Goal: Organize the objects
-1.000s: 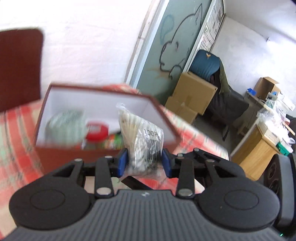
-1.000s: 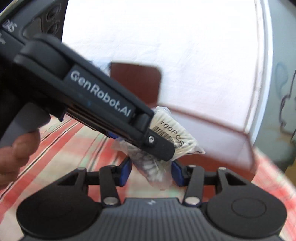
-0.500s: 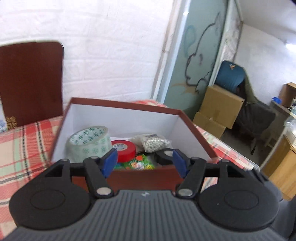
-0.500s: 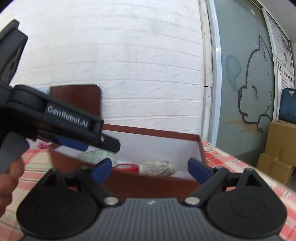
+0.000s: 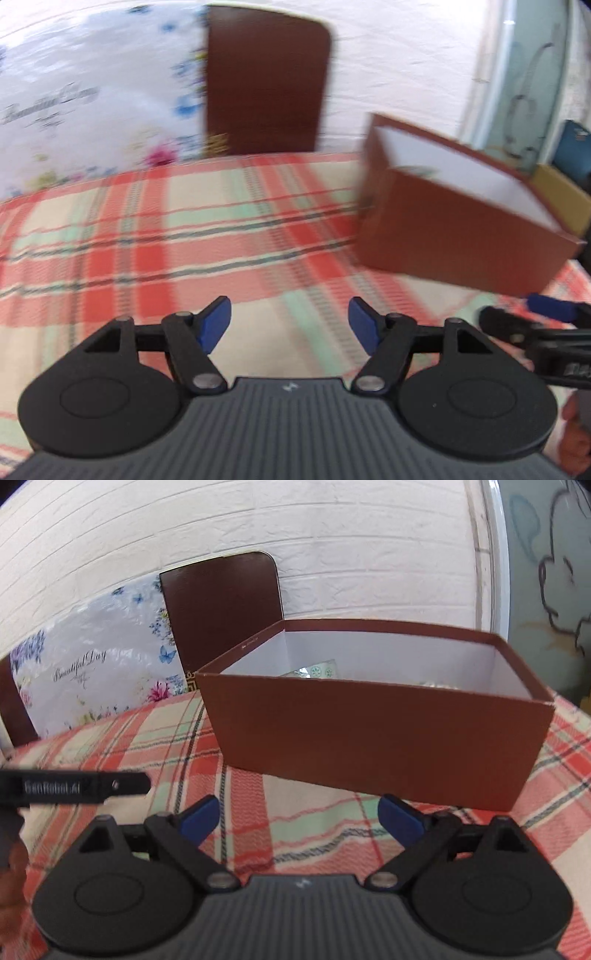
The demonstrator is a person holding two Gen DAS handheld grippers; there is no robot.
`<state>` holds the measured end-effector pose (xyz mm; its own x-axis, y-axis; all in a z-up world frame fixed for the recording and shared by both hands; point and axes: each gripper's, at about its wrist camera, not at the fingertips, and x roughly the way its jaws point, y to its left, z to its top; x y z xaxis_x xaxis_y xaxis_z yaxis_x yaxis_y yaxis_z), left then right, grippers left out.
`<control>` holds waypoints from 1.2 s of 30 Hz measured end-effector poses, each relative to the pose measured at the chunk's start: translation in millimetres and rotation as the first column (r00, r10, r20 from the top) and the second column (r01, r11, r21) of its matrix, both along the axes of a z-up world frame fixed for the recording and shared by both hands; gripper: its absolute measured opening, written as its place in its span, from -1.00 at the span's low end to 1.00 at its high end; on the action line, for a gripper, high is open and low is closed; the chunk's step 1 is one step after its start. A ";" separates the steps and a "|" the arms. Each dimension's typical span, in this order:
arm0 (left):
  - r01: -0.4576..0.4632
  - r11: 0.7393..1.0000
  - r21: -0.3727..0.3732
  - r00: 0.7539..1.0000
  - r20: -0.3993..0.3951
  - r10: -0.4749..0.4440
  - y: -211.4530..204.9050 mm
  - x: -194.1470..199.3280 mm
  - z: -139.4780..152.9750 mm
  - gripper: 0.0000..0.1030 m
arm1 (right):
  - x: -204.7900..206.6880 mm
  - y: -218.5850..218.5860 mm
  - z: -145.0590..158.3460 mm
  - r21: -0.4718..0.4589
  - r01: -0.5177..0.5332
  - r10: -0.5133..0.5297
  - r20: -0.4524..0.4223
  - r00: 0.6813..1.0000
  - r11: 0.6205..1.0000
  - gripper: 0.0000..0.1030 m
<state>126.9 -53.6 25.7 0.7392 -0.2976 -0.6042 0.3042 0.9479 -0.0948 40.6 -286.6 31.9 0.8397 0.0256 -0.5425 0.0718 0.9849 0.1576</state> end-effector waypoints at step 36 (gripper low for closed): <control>-0.122 0.991 0.056 0.989 0.096 0.116 20.0 -15.6 -39.6 0.75 | 6.2 -4.5 -39.9 0.019 -0.056 0.057 -0.037 0.998 0.998 1.00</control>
